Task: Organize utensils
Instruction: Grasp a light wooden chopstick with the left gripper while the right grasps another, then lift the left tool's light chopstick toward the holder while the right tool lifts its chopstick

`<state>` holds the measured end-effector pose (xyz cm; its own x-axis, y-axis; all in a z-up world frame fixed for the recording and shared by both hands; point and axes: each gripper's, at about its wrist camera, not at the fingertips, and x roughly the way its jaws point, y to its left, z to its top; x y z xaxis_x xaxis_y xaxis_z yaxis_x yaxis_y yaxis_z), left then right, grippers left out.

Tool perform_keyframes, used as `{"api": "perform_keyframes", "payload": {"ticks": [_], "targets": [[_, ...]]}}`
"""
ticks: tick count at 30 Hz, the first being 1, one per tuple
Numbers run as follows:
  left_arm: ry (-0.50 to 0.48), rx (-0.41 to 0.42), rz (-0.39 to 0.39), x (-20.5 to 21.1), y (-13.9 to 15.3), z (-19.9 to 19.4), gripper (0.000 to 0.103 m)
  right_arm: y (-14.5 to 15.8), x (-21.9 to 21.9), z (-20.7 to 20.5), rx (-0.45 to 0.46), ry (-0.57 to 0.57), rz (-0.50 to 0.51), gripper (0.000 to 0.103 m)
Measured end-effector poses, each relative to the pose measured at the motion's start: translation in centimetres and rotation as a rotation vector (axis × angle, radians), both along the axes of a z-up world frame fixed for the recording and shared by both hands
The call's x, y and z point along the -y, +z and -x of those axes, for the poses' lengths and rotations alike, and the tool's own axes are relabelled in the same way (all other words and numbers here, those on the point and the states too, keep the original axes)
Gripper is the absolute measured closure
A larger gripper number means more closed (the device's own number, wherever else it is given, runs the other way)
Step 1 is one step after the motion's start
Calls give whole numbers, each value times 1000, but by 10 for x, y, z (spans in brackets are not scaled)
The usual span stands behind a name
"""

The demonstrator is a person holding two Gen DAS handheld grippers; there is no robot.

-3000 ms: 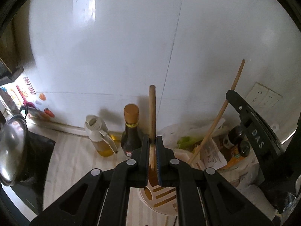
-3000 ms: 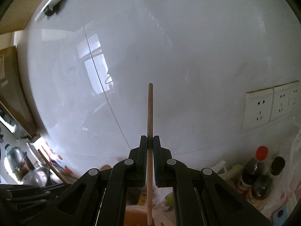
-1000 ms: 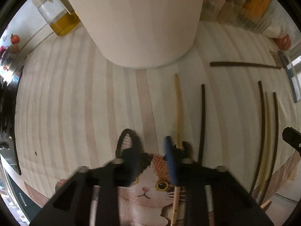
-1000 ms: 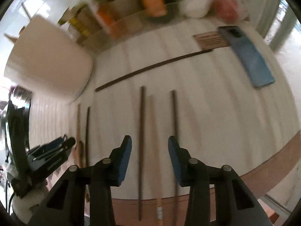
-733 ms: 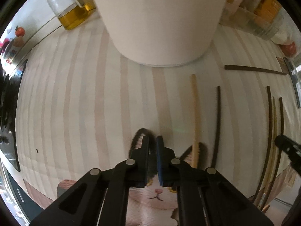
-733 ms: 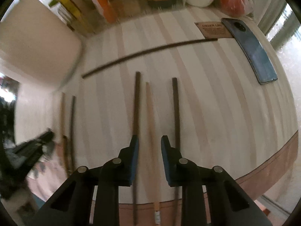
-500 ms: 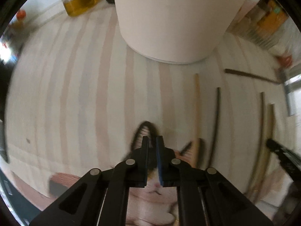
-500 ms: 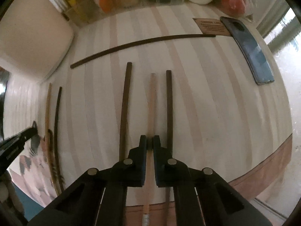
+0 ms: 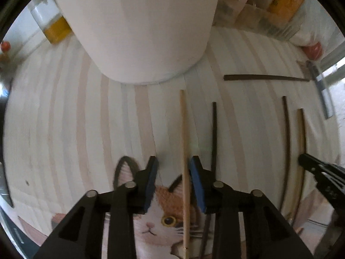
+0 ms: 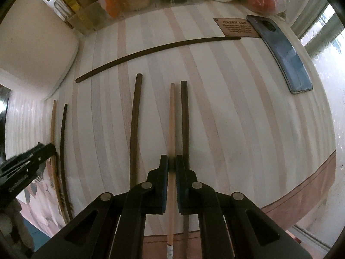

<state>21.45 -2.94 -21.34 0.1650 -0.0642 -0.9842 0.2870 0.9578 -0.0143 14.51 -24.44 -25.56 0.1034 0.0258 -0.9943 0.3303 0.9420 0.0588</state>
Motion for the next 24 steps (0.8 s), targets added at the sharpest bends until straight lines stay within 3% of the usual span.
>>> {"api": "perform_keyframes", "payload": {"ticks": [2, 11, 16, 24], "targets": [[9, 16, -11, -2, 1, -1, 97, 1, 1, -1, -3, -3, -7, 96], [158, -40, -5, -69, 5, 3, 98, -2, 13, -23, -12, 40, -161, 96], [144, -47, -4, -89, 8, 7, 96, 0, 6, -39, -68, 115, -102, 96], [143, -31, -11, -58, -2, 12, 94, -1, -16, -57, -130, 175, -22, 96]]}}
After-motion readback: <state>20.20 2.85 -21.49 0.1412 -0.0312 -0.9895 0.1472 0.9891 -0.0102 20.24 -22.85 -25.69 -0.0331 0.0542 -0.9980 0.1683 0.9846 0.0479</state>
